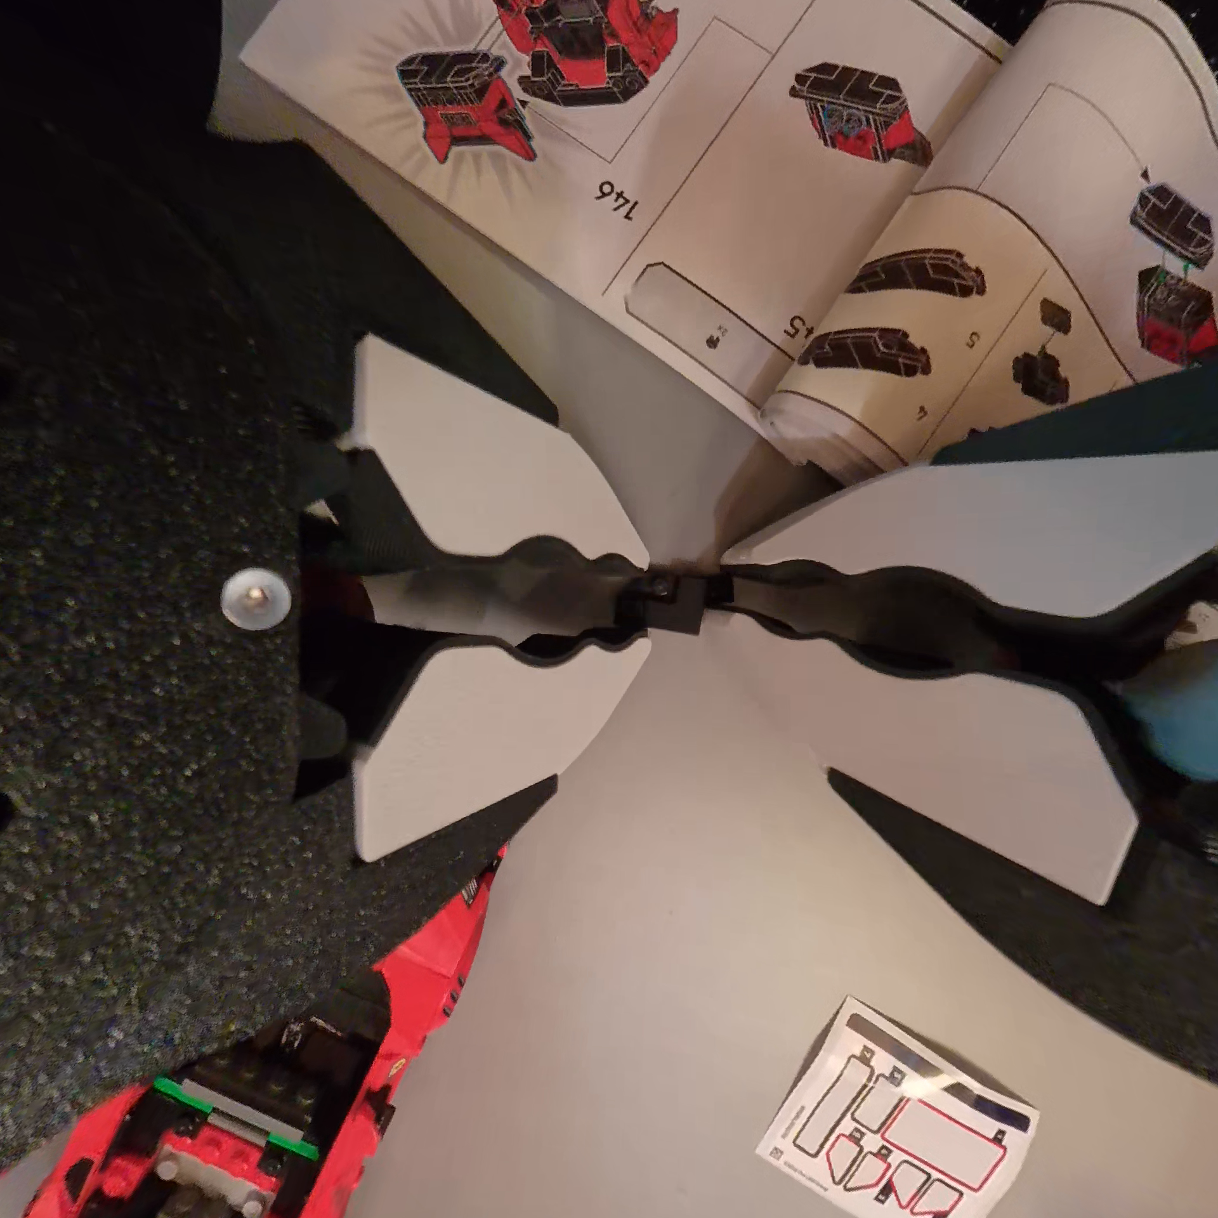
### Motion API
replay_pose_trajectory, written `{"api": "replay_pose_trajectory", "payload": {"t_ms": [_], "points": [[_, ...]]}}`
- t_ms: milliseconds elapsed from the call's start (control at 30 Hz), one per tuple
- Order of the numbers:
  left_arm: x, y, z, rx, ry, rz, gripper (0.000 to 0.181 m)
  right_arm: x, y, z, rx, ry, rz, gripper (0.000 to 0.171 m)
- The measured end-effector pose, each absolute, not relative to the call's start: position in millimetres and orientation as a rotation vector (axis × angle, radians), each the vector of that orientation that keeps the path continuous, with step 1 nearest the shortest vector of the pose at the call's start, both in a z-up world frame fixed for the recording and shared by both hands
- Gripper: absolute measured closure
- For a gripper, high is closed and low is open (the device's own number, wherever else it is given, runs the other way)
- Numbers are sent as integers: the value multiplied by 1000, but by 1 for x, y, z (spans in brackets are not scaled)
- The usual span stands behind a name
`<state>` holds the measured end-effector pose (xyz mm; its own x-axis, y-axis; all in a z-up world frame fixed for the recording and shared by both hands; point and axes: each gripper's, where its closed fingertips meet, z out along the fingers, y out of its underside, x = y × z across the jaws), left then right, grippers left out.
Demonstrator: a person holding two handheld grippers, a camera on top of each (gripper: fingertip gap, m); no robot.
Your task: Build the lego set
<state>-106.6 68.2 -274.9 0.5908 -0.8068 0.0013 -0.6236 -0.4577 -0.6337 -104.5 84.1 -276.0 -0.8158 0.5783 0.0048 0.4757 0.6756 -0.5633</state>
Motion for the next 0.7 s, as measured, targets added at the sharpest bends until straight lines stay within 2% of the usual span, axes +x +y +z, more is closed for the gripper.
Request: {"api": "replay_pose_trajectory", "payload": {"t_ms": [367, 500, 600, 700], "points": [[-118, 65, -272, -2215, 1220, -379, 173, -103, 86, -276, -783, -2764, 864, 158], [-108, 71, -268, -2230, 1108, -421, 161, -103, 87, -276, -790, -2774, 863, 158], [-105, 72, -274, -2238, 1127, -408, 166, -102, 88, -276, -782, -2777, 864, 158], [-109, 72, -274, -2244, 1130, -402, 164, -102, 87, -276, -789, -2781, 853, 158]]}}
